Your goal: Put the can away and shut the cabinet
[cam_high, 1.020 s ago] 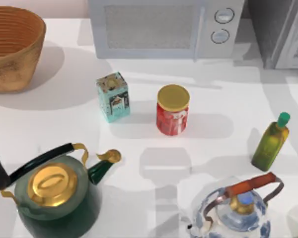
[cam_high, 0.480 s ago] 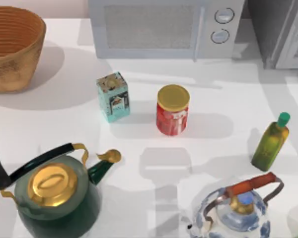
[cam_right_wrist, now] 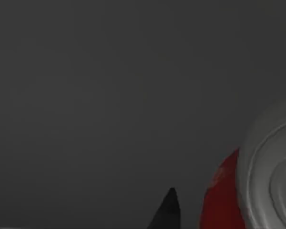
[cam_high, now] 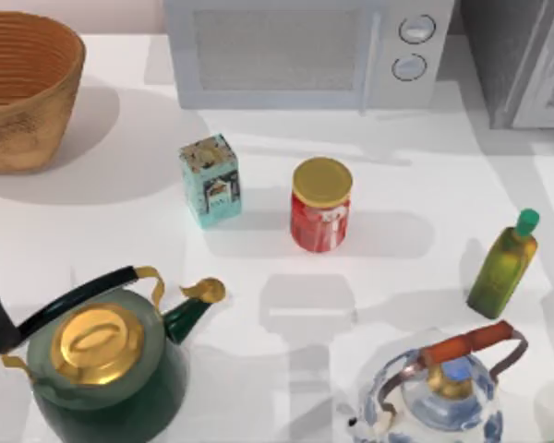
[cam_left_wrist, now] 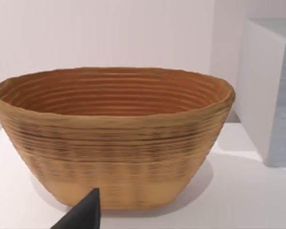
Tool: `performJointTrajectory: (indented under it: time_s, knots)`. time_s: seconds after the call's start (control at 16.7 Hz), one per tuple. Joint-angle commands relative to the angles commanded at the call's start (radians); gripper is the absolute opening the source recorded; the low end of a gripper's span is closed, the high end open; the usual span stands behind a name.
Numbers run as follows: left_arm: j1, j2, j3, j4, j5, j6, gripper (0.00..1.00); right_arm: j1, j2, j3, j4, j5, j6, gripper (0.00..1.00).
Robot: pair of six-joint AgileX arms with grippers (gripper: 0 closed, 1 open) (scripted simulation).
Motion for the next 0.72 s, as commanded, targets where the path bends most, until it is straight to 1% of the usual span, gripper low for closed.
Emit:
performJointTrajectory:
  time_s: [0.18,0.36,0.48,0.72]
  knots:
    - [0.0,0.0,0.0,0.0,0.0,0.0,1.0,-0.022,0.158,0.239,-0.05,-0.008,0.002,0.0]
    - [0.0,0.0,0.0,0.0,0.0,0.0,1.0,-0.046,0.285,0.391,-0.093,-0.016,0.008,0.0]
    - [0.0,0.0,0.0,0.0,0.0,0.0,1.0,-0.056,0.331,0.439,-0.111,-0.02,0.013,0.0]
    - [0.0,0.0,0.0,0.0,0.0,0.0,1.0,-0.058,0.34,0.447,-0.114,-0.021,0.014,0.0]
